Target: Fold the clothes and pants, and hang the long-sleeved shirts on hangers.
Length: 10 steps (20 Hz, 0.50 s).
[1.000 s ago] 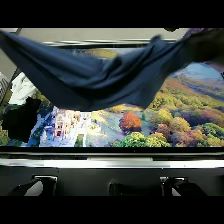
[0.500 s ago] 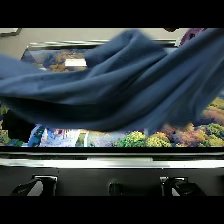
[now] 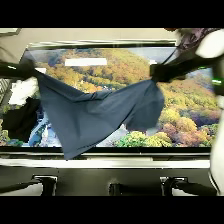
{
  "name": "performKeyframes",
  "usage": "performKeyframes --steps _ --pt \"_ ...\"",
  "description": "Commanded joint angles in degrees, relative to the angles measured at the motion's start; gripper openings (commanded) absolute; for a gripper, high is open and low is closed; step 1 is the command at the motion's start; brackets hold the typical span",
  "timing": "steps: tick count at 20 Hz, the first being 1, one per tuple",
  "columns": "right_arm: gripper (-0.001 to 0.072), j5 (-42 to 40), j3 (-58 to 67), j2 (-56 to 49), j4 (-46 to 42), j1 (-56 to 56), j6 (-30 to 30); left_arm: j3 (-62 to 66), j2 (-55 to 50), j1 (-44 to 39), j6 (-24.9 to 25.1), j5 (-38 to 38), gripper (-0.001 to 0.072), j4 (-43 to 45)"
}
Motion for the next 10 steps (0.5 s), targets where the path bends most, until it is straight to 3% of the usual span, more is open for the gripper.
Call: performKeyframes --steps 1,4,5,6,7,8,10 --pt "0.0026 0.1 -2.0 -13.7 0.9 0.0 0.5 -1.6 -15.3 -3.7 -3.8 5.1 0.0018 -0.2" --pt "0.0026 -3.3 -2.0 -19.2 0.9 0.0 0.7 -1.6 -19.3 -3.5 -6.0 4.2 0.0022 -0.1" --pt "0.0026 -4.3 -2.0 -19.6 0.8 0.0 0.9 -1.5 -18.7 -2.6 -5.7 3.8 0.0074 -0.1" --pt "0.0026 -5.4 -2.0 -19.5 0.7 0.0 0.9 -1.3 -17.6 -1.4 -4.6 2.6 0.0229 -0.2" --pt "0.0026 -5.8 -2.0 -19.4 0.5 0.0 0.9 -1.3 -15.8 0.3 -3.0 0.6 0.0522 -0.2" --pt "0.0026 -5.7 -2.0 -19.1 0.1 0.0 0.9 -1.4 -13.7 1.9 -0.7 -2.1 0.0678 -0.2" --pt "0.0026 -5.3 -2.0 -18.5 -1.0 0.0 0.9 -2.6 -8.7 5.7 5.5 -9.5 0.0677 0.1"
